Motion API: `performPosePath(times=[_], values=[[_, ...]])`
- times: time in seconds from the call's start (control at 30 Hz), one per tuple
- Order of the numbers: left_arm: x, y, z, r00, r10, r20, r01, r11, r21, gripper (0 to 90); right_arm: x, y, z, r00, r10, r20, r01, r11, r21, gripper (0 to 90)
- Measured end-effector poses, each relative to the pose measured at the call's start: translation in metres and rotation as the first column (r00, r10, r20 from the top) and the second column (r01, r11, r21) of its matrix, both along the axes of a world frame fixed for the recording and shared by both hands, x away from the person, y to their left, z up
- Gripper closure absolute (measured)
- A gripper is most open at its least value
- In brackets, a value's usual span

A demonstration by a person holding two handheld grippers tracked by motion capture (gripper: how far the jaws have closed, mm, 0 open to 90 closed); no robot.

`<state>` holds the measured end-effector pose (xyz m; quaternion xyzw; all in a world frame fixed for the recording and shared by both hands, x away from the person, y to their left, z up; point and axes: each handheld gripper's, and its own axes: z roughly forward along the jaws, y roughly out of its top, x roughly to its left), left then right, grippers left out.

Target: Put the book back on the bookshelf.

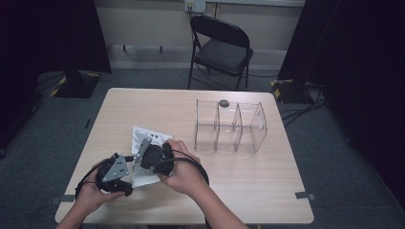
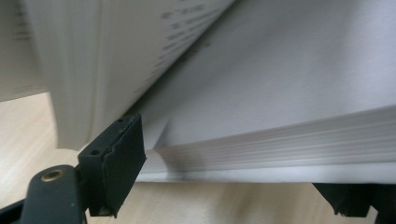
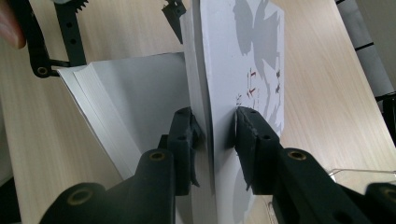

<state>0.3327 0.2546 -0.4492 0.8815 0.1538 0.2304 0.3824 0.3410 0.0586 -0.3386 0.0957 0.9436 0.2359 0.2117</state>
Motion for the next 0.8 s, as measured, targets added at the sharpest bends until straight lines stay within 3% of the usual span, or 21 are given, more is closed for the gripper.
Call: performPosePath(times=[0.17,0.3,0.47,0.6,0.73,0.8], values=[[-0.002,0.001,0.005,0.9984,-0.044,0.036,0.044,0.9990,-0.005,28.3,0.003,0.000,0.002,0.9999,0.004,-0.010,-0.004,1.0000,0.003,67.8],[-0.005,0.004,0.010,0.9928,-0.065,0.101,0.065,0.9979,0.000,38.4,0.003,0.003,0.003,0.9996,0.023,-0.017,-0.023,0.9996,-0.014,67.8],[-0.009,0.004,0.015,0.9935,-0.070,0.090,0.071,0.9975,-0.004,43.5,0.001,0.007,0.007,0.9984,0.047,-0.032,-0.048,0.9984,-0.031,67.5],[-0.011,0.003,0.018,0.9927,-0.074,0.095,0.072,0.9972,0.021,46.1,0.000,0.008,0.008,0.9980,0.055,-0.032,-0.056,0.9977,-0.038,67.5],[-0.013,0.003,0.024,0.9955,-0.066,0.068,0.066,0.9978,-0.003,47.5,-0.001,0.007,0.012,0.9967,0.068,-0.045,-0.069,0.9969,-0.036,67.6],[-0.014,0.004,0.028,0.9969,-0.058,0.052,0.060,0.9978,-0.029,49.3,0.000,0.005,0.016,0.9965,0.066,-0.052,-0.067,0.9977,-0.013,67.3]])
